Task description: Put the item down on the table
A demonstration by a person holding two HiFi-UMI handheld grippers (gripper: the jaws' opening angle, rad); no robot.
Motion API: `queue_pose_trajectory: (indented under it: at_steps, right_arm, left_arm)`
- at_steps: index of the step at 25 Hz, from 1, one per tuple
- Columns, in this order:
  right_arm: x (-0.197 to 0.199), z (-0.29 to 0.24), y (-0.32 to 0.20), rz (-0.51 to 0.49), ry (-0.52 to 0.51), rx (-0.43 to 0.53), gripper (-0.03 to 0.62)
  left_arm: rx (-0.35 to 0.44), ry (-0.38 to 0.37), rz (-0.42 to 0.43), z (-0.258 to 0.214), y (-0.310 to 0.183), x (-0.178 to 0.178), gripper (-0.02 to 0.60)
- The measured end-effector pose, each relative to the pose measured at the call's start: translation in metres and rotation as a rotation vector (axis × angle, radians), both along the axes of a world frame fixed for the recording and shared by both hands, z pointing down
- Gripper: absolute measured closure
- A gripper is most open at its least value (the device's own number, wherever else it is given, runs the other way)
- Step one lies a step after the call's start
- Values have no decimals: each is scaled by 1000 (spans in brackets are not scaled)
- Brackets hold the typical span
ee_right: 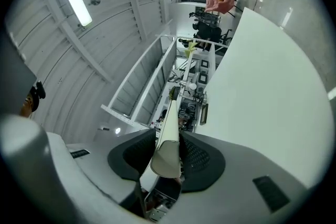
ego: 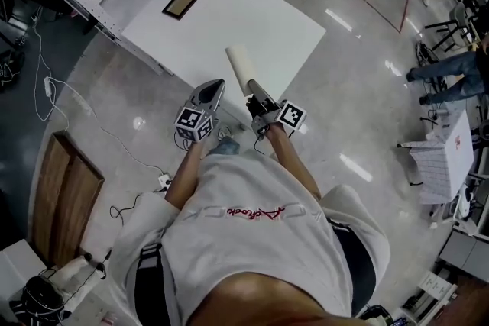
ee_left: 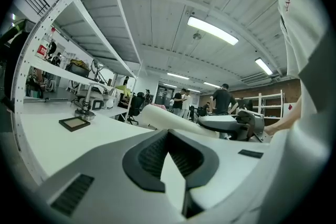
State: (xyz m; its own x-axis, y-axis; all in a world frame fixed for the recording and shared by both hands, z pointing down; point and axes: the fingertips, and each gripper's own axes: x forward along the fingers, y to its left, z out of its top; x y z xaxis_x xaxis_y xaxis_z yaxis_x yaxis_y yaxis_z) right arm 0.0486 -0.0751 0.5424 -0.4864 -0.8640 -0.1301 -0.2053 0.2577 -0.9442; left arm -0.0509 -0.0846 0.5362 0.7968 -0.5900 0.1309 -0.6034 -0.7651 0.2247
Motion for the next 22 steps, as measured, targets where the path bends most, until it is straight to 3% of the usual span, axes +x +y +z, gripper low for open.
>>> queue_pose_trajectory:
  at_steps: [12, 22]
  right_arm:
    - [-3, 6, -78, 77, 25, -10, 427]
    - [2, 9, -93, 99, 3, -20, 427]
  left_arm:
    - [-20, 5, 95, 12, -90, -6, 568]
    - [-58, 5, 119, 26, -97, 5, 568]
